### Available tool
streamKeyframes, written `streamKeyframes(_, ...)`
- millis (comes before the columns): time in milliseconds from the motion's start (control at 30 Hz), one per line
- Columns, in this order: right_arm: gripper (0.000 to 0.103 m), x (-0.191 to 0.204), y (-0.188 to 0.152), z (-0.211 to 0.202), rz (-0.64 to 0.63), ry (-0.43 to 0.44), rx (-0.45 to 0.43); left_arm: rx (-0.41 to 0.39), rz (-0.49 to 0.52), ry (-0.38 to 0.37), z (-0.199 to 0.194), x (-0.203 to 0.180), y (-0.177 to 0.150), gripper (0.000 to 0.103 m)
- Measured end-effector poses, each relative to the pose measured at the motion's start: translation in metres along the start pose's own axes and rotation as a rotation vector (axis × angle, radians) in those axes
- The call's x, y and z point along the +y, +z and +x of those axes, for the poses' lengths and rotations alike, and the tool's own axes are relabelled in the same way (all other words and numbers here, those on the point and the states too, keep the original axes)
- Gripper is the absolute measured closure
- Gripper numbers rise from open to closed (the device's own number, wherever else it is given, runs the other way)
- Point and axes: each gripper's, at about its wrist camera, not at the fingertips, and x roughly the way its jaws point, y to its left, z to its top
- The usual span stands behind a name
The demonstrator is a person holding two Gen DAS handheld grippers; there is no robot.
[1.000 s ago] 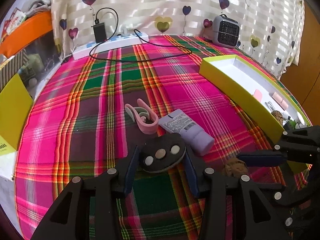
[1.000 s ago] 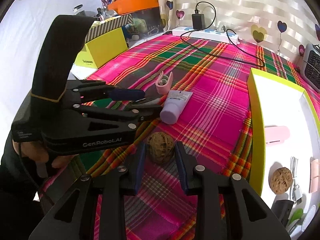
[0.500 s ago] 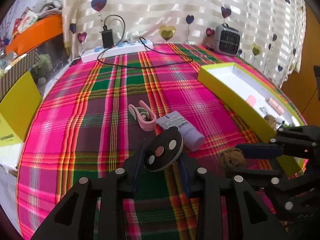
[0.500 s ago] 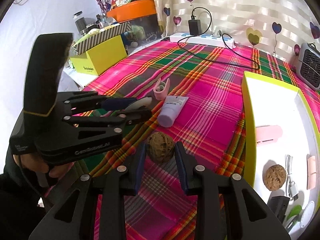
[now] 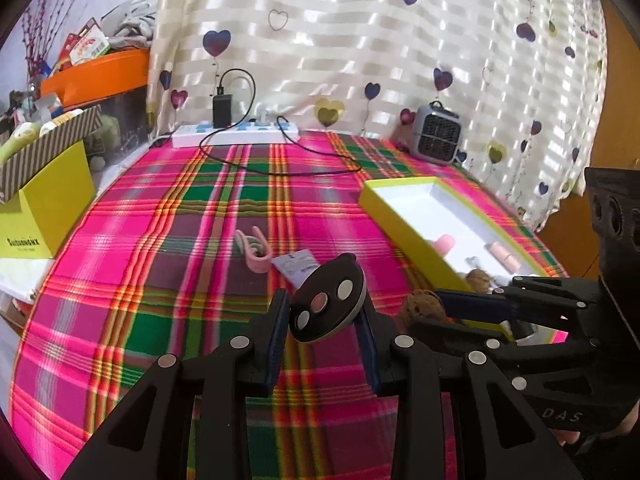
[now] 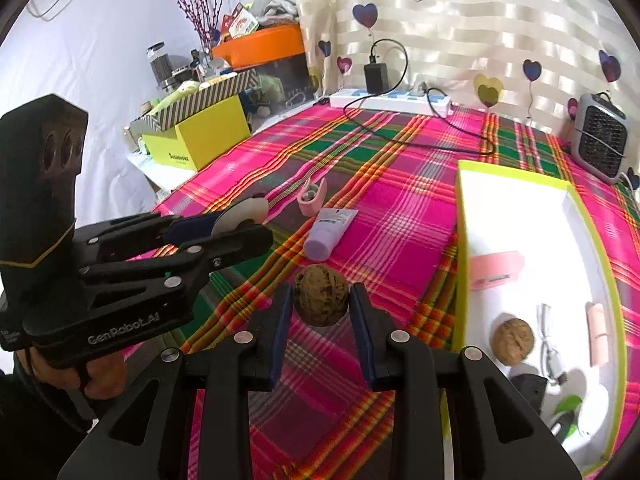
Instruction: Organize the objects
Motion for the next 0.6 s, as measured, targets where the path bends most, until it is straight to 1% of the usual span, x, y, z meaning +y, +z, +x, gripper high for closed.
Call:
streamKeyframes(333,0.072,-0.011,-0.01,-0.028,0.017,-0.019,-0.047,-0.006,-0.013,-0.037,-0.007,-0.026,-0.004,0.073)
streamKeyframes(600,0.072,-0.024,-0.013,-0.046,0.032,-0.045,-0.08,-0.007,-0.006,-0.062,-0.006,-0.042,0.0,0.073)
